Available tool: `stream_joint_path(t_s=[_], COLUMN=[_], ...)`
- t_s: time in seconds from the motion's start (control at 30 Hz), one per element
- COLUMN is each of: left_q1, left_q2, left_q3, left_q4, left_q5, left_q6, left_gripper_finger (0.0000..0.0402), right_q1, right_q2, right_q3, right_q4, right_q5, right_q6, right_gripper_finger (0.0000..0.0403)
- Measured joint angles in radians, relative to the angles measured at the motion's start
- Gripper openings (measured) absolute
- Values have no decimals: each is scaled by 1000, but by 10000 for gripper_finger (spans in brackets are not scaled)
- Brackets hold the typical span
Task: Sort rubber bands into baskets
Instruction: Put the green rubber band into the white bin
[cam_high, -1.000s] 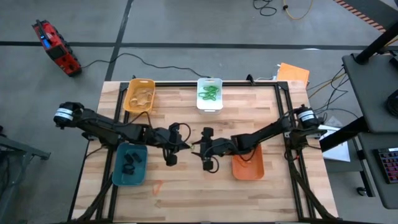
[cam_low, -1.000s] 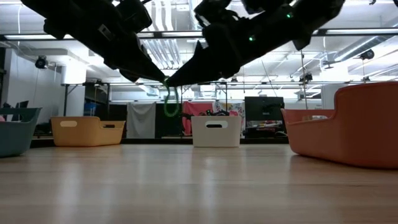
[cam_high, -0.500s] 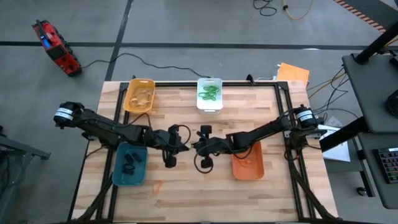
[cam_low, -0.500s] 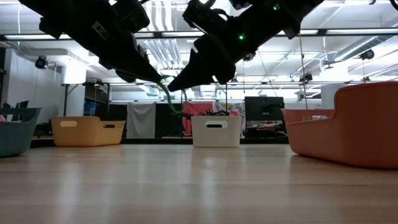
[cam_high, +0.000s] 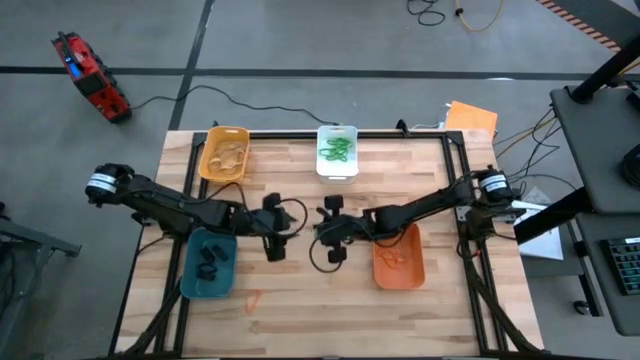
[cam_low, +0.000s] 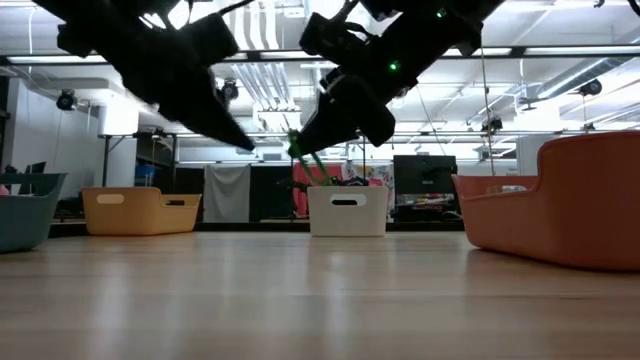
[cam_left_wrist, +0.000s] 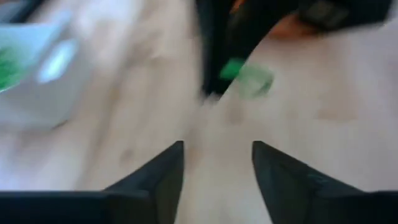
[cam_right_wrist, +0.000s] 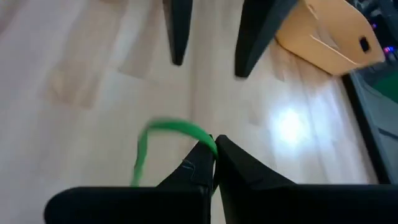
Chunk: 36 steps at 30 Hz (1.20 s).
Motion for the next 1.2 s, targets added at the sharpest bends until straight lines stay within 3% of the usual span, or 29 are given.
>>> stream_joint_path(t_s=[0.1,0.27,0.43,0.57,0.7,0.8,0.87,0.97,1.2], left_q1=[1,-2,-11,-20,-31,-38,-39,-41,-63], left_q2=[-9,-18,-18,-18,-19,-19,-19,-19,-19], left_q3=[27,110,150,165,168,164,161,160,162], left_q4=[-155,-437,-590,-643,-676,-673,-677,-683,-692], left_q5=[-111,-116,-112,-103,-91,-84,-82,-51,136], left_q6=[-29,-155,-222,-265,-306,-324,-335,-347,-443], left_gripper_finger=[204,233,235,236,236,236,236,236,236], right_q1=[-40,-155,-324,-458,-561,-621,-654,-680,-691], right_q2=[-39,-116,-175,-174,-143,-137,-138,-132,-122], right_q3=[0,0,0,0,-2,-1,24,65,127], right_q4=[-59,-162,-172,-168,-81,11,-17,-121,-206], right_q5=[3,3,-4,-112,-129,-157,-216,-234,-317], right_q6=[-8,-16,25,55,56,168,228,279,291], right_gripper_finger=[9,9,9,9,9,10,17,43,121])
